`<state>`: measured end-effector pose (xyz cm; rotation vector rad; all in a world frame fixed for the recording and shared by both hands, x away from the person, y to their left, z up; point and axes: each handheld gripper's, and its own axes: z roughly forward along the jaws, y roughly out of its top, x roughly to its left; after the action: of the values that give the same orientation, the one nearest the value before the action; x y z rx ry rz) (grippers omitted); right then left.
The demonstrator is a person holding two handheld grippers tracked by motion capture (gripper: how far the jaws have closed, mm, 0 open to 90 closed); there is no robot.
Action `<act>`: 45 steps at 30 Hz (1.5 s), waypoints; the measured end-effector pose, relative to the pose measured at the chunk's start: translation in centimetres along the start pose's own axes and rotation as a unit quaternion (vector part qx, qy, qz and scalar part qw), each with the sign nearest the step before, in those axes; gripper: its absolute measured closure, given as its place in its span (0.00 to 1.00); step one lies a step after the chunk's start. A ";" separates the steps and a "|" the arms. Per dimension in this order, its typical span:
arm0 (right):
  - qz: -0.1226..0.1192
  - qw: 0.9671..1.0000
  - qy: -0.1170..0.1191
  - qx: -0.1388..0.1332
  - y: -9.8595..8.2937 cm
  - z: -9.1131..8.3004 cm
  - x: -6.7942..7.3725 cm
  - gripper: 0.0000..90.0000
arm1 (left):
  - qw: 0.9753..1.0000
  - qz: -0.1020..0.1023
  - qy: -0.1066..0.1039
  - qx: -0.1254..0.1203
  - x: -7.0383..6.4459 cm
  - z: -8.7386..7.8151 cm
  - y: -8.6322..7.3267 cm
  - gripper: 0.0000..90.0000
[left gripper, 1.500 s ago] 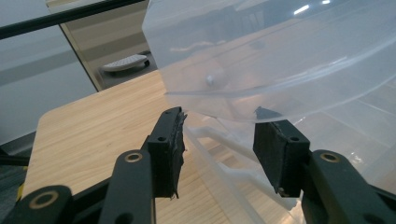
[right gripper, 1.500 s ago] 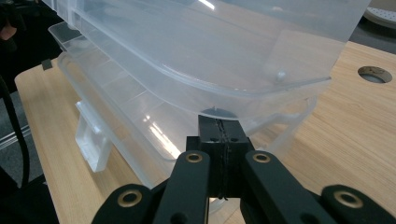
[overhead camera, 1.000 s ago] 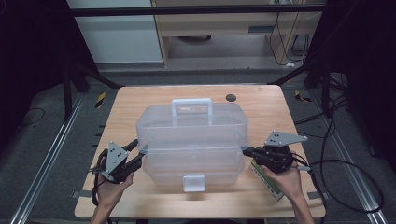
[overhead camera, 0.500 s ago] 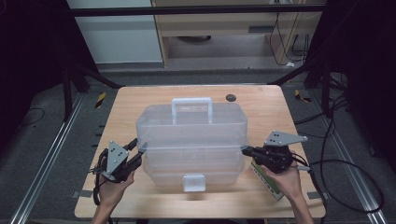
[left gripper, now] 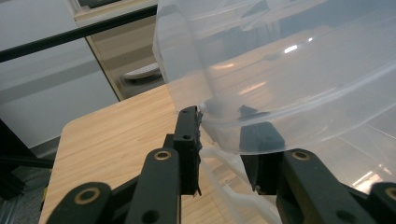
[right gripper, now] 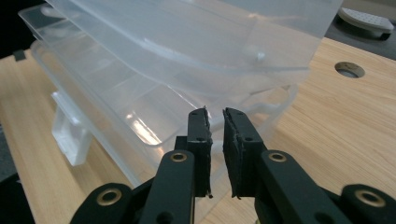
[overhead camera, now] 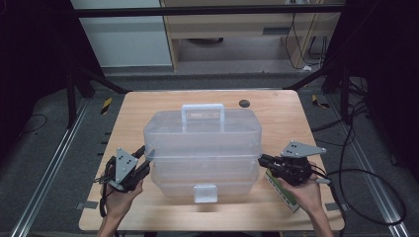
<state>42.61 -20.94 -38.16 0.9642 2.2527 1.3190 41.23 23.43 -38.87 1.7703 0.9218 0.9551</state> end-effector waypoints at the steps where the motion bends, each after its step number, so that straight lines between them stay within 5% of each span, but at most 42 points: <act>1: 0.001 1.000 -0.006 0.007 -0.1 0.1 0.0 0.87 | 1.000 -0.003 0.000 0.001 0.0 0.0 0.1 0.76; 9: 0.018 0.999 -0.009 0.033 -1.1 0.8 -0.7 0.82 | 1.000 -0.007 0.003 0.007 0.1 0.1 0.5 0.77; 32: 0.013 0.997 -0.017 0.077 -1.7 2.6 -0.1 0.73 | 1.000 -0.009 0.004 0.009 0.6 0.4 1.4 0.78; 45: 0.056 0.995 -0.023 0.085 -1.6 3.1 -0.1 0.75 | 1.000 -0.011 0.005 0.008 1.0 0.7 2.0 0.80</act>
<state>43.95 -19.67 -41.09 1.1833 2.3342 1.1505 42.66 23.42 -37.00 1.7669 0.9553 0.9459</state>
